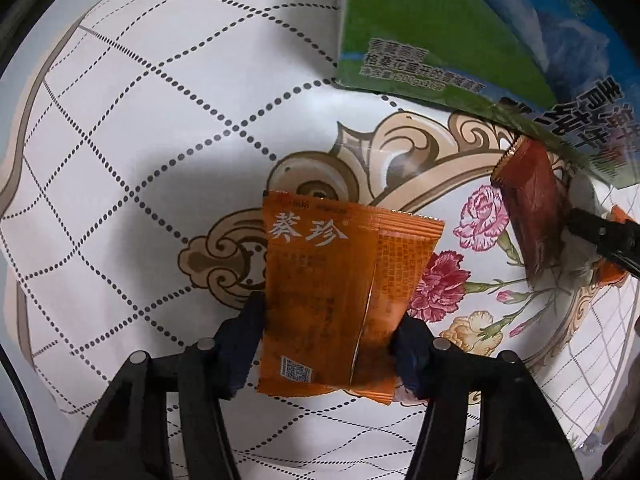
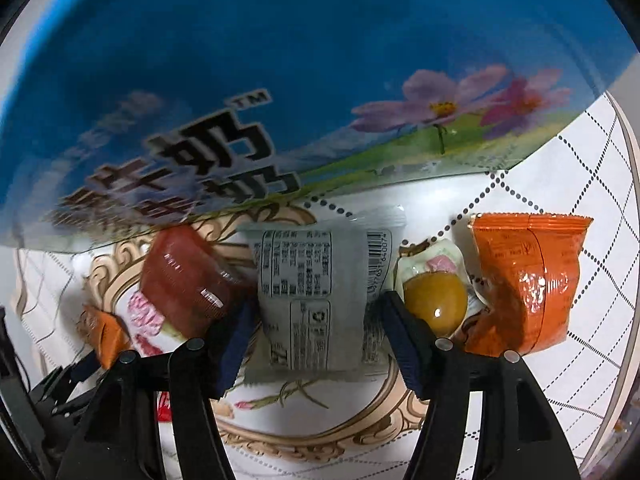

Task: Organize snacks
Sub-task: 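Grasp the orange Chinese-labelled pack with the left tool while the right tool grasps the clear bag, then carry both packs into the box and open both tools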

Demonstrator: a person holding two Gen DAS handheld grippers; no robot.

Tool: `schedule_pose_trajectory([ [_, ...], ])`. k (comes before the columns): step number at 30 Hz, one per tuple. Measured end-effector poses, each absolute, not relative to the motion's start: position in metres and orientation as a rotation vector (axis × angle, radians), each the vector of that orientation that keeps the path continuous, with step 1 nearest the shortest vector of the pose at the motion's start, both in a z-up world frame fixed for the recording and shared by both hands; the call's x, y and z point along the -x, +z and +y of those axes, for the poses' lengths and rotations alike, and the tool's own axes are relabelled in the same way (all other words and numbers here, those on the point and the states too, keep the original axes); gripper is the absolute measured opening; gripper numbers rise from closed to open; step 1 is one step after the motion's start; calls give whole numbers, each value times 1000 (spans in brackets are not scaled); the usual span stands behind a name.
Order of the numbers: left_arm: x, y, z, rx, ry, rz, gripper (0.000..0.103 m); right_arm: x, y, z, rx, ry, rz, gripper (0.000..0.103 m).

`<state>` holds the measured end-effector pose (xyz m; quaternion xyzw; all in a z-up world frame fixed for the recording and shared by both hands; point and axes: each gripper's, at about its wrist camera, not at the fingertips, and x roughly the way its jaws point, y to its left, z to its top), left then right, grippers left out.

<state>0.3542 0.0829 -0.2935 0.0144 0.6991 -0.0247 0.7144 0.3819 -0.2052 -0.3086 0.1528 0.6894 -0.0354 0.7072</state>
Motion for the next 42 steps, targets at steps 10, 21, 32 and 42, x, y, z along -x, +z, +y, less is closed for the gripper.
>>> schedule_pose_trajectory([
  [10, -312, -289, 94, 27, -54, 1574, 55, -338, -308, -175, -218, 8, 1580, 52],
  [21, -309, -325, 77, -51, -82, 1601, 59, -298, -324, -169, -207, 113, 1650, 79],
  [32, -296, -298, 97, 4, -59, 1554, 54, -298, -328, -162, -295, 90, 1591, 51],
  [42, -296, -183, 85, 78, -134, 1389, 54, -293, -233, -194, -346, 190, 1462, 49],
])
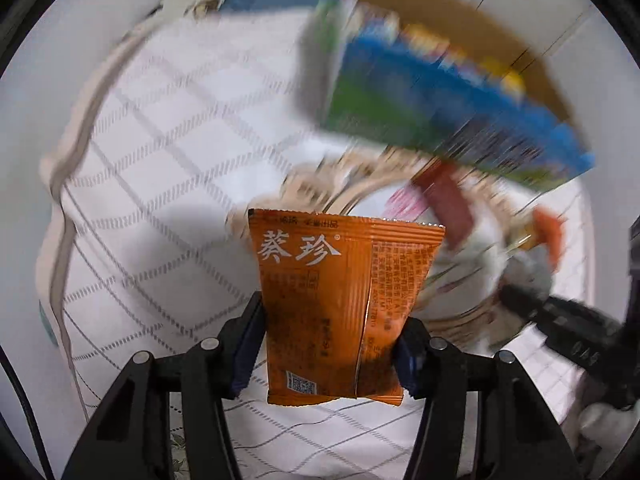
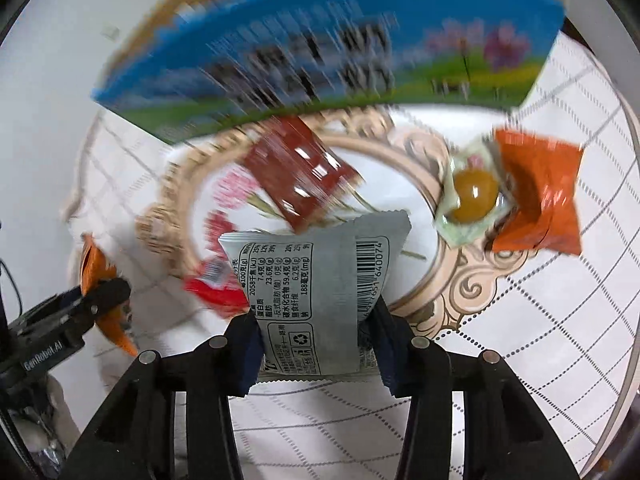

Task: Organize snacks
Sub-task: 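Carry both packs into the box and open both tools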

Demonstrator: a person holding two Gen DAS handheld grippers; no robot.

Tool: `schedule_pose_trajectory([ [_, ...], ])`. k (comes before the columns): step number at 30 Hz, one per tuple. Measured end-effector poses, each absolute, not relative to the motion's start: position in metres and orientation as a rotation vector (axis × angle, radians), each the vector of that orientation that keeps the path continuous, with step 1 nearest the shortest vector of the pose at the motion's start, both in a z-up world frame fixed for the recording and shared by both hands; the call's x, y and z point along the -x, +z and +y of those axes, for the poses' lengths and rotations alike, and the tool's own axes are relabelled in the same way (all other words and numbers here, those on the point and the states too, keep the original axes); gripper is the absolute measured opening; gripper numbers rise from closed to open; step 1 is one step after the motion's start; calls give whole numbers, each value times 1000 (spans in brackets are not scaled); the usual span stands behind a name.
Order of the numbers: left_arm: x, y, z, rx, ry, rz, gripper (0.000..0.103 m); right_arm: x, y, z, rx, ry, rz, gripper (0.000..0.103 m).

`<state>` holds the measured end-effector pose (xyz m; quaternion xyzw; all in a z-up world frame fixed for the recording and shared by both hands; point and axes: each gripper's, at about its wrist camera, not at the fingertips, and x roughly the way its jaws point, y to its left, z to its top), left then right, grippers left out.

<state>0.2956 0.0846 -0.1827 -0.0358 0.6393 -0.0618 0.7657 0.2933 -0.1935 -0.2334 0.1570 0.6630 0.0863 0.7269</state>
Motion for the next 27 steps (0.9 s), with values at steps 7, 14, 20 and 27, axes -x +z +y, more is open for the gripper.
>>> schedule_pose_trajectory([
  [7, -370, -108, 37, 129, -277, 1268, 54, -339, -145, -203, -372, 252, 1300, 49],
  [14, -453, -88, 6, 147, -298, 1269, 54, -417, -100, -226, -352, 175, 1216, 49],
  [20, -517, -126, -16, 179, -286, 1421, 54, -481, -127, -246, -340, 130, 1287, 49],
  [27, -550, -177, -33, 172, -265, 1556, 54, -513, -188, -239, -302, 121, 1416, 49],
])
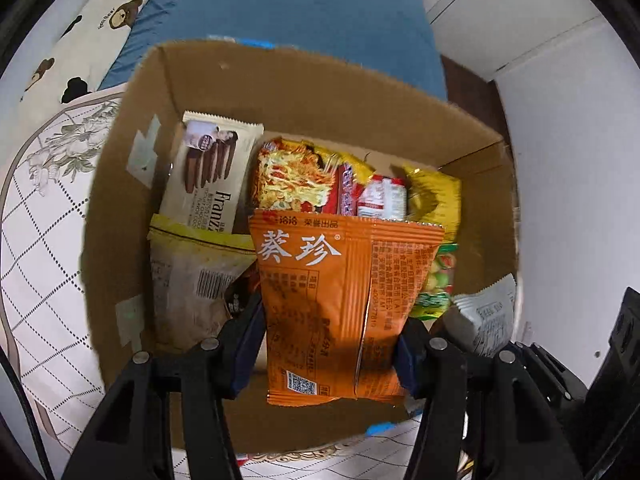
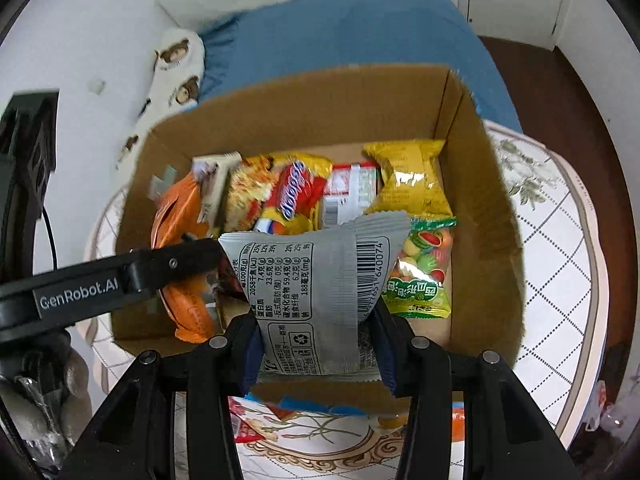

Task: Organize snacks
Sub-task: 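Carry both packs into the box and open both tools, then move both tools back from the box toward the remaining snacks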

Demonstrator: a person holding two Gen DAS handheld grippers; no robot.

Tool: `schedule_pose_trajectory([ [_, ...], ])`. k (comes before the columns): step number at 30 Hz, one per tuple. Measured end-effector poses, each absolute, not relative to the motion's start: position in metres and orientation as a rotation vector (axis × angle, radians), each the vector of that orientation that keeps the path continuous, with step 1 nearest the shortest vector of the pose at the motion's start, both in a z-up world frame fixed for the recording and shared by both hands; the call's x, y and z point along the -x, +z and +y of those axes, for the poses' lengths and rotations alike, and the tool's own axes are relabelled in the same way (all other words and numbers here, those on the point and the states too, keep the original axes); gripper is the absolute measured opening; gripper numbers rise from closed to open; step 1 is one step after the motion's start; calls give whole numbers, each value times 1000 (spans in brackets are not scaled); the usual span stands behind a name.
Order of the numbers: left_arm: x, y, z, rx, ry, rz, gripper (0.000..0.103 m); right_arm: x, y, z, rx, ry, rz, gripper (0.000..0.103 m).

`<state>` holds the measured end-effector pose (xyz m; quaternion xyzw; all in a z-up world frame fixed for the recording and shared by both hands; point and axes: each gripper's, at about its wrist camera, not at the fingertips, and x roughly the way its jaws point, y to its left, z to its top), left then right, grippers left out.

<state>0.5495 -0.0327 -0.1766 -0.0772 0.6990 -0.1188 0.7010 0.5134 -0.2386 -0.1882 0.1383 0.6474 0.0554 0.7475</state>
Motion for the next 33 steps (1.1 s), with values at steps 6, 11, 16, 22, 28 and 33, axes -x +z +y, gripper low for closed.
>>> schedule_pose_trajectory([
  [6, -552, -201, -37, 143, -245, 1614, 54, -514, -213, -235, -284, 132, 1479, 49],
  [11, -552, -218, -35, 137, -240, 1677, 55, -514, -228, -234, -292, 153, 1543, 57],
  [16, -553, -220, -31, 100, -233, 1668, 87, -512, -234, -231, -245, 152, 1579, 91],
  [22, -547, -218, -29, 77, -212, 1641, 87, -509, -233, -235, -233, 127, 1572, 92],
  [28, -527, -195, -22, 22, -186, 1551, 87, -504, -223, -250, -227, 60, 1532, 92],
  [33, -513, -169, -19, 3, -178, 1442, 87, -495, -206, -262, -220, 18, 1472, 92],
])
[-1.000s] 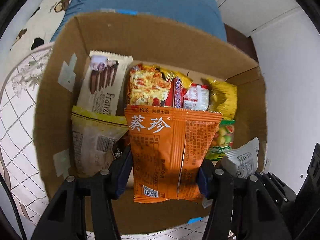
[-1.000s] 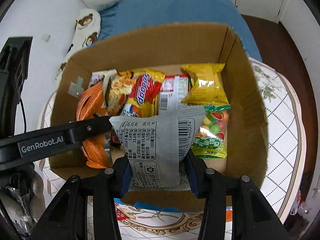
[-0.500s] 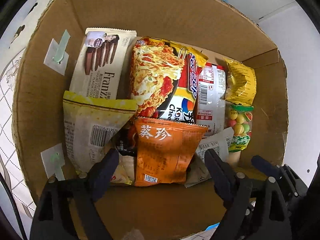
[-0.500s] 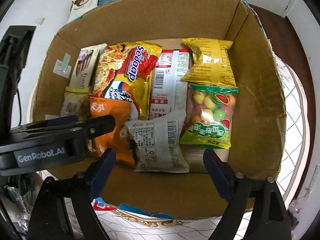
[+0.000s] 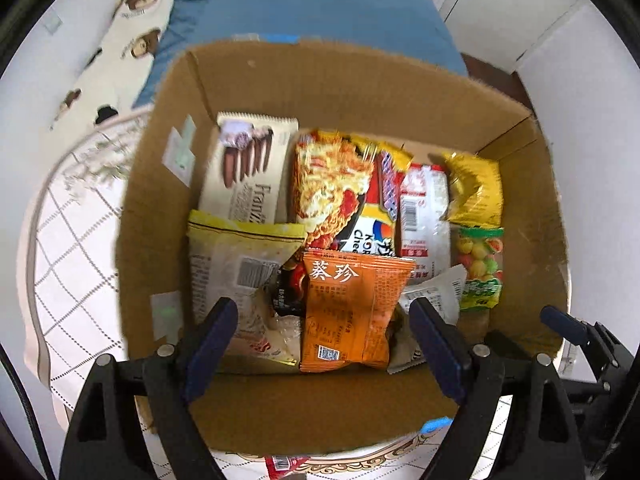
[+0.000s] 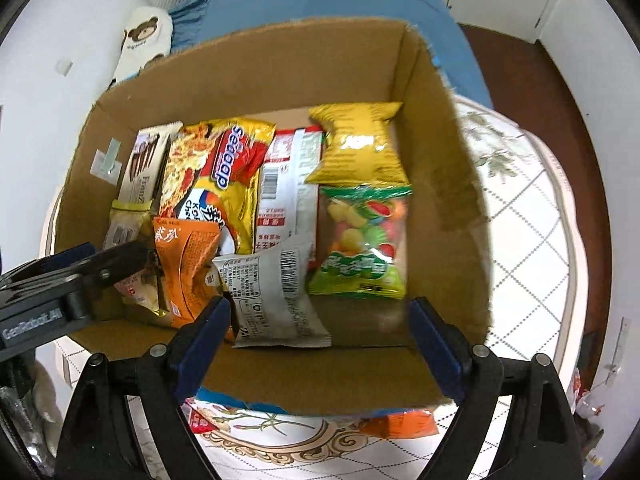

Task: Organize snacks
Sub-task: 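Move both tools back from the box toward the remaining snacks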

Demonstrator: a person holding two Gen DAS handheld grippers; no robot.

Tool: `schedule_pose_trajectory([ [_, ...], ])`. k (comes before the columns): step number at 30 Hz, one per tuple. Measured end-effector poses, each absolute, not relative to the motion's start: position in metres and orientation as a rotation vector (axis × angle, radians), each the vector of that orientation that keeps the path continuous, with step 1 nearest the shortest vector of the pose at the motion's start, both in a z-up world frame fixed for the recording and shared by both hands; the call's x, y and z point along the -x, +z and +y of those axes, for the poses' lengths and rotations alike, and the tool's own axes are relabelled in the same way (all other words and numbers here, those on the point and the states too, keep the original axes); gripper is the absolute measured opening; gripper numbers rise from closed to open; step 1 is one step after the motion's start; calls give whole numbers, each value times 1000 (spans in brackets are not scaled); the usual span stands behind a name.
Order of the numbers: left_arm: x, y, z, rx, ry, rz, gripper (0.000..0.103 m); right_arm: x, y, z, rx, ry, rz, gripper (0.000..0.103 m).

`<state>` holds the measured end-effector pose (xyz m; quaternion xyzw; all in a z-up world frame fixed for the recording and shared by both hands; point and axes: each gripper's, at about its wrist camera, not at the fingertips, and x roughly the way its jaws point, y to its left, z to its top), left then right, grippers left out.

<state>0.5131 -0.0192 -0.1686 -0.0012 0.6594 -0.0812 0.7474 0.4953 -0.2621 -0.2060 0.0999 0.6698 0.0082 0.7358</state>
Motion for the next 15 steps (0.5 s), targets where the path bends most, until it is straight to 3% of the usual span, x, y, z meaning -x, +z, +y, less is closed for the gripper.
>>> schedule_pose_trajectory([
  [15, -437, -73, -10, -48, -151, 1059, 87, -434, -107, -259, -148, 7, 1164, 92],
])
